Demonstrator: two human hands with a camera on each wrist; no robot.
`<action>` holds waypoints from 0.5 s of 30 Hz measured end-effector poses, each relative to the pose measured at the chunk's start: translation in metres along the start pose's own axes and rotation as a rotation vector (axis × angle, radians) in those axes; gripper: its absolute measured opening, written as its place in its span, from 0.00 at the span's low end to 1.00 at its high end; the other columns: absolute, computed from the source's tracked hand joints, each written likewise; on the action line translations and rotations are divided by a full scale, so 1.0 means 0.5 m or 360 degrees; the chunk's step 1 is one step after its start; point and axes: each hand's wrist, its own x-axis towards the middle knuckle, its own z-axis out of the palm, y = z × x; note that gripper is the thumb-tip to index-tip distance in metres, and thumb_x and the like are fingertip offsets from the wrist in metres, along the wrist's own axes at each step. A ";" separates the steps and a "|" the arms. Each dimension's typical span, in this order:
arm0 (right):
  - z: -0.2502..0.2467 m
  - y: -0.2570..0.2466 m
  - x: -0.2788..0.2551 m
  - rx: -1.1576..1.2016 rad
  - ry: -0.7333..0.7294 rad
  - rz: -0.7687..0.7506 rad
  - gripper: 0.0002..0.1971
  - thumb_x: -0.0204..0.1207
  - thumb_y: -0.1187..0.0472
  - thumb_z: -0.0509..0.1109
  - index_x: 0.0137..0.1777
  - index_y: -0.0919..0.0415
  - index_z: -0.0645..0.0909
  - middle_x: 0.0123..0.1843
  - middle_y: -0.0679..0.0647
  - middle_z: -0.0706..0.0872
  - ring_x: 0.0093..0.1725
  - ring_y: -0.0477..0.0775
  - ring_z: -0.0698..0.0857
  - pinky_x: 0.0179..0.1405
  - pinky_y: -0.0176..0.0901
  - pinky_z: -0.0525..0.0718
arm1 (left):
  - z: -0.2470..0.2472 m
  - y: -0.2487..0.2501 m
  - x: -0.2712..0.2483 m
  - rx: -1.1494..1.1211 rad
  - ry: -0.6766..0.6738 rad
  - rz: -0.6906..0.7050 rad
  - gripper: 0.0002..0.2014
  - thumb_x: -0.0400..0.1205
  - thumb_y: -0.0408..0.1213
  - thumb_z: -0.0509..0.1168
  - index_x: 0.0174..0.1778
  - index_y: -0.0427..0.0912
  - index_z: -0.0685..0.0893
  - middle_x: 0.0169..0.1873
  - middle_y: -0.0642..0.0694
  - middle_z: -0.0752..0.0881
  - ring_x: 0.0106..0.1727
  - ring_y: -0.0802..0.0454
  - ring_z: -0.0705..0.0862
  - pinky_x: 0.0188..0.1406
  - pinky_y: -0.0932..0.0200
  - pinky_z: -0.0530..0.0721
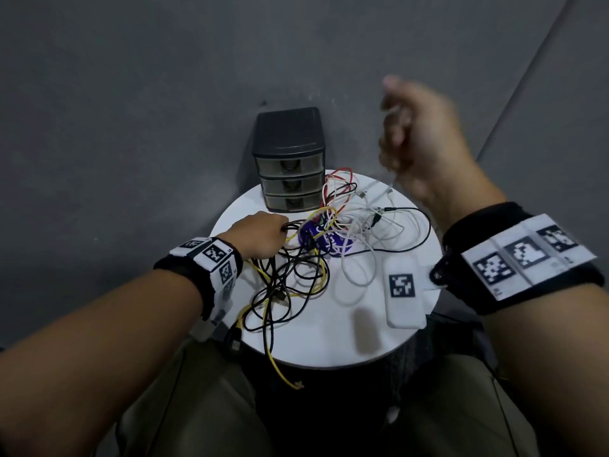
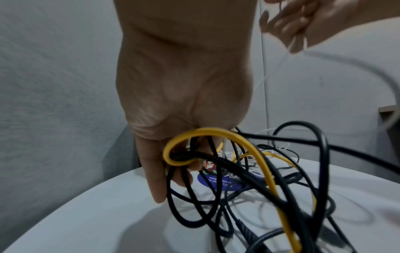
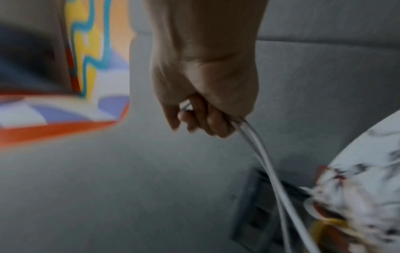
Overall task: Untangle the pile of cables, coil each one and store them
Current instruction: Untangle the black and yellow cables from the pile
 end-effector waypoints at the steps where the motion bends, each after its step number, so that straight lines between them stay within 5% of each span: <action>1: -0.004 0.027 0.000 -0.0311 -0.0030 0.0033 0.14 0.82 0.55 0.71 0.36 0.56 0.76 0.17 0.48 0.65 0.17 0.49 0.59 0.20 0.30 0.55 | -0.002 0.002 -0.003 -0.0024 -0.0015 -0.0027 0.10 0.88 0.43 0.54 0.45 0.47 0.77 0.46 0.43 0.80 0.47 0.40 0.80 0.43 0.52 0.74; 6: -0.008 0.142 -0.031 -0.1398 -0.0677 0.0247 0.14 0.73 0.49 0.82 0.45 0.60 0.87 0.27 0.41 0.80 0.27 0.46 0.75 0.23 0.36 0.70 | -0.011 0.017 -0.016 -0.0081 -0.0063 -0.0028 0.14 0.87 0.53 0.53 0.47 0.49 0.79 0.41 0.47 0.78 0.46 0.43 0.79 0.40 0.52 0.73; 9: 0.012 0.201 -0.046 -0.2047 -0.0949 0.0233 0.15 0.71 0.45 0.81 0.50 0.55 0.90 0.49 0.52 0.88 0.51 0.53 0.84 0.50 0.46 0.84 | -0.011 0.017 -0.017 -0.0071 -0.0045 0.0020 0.15 0.87 0.54 0.57 0.40 0.51 0.78 0.39 0.47 0.79 0.41 0.47 0.78 0.36 0.53 0.71; 15: 0.019 0.276 -0.068 -0.2089 -0.1095 0.0048 0.08 0.71 0.49 0.80 0.44 0.52 0.92 0.43 0.50 0.90 0.47 0.53 0.86 0.47 0.47 0.84 | -0.010 0.010 -0.017 0.0000 -0.0035 0.0011 0.14 0.88 0.47 0.57 0.42 0.47 0.82 0.37 0.47 0.80 0.44 0.42 0.81 0.39 0.53 0.74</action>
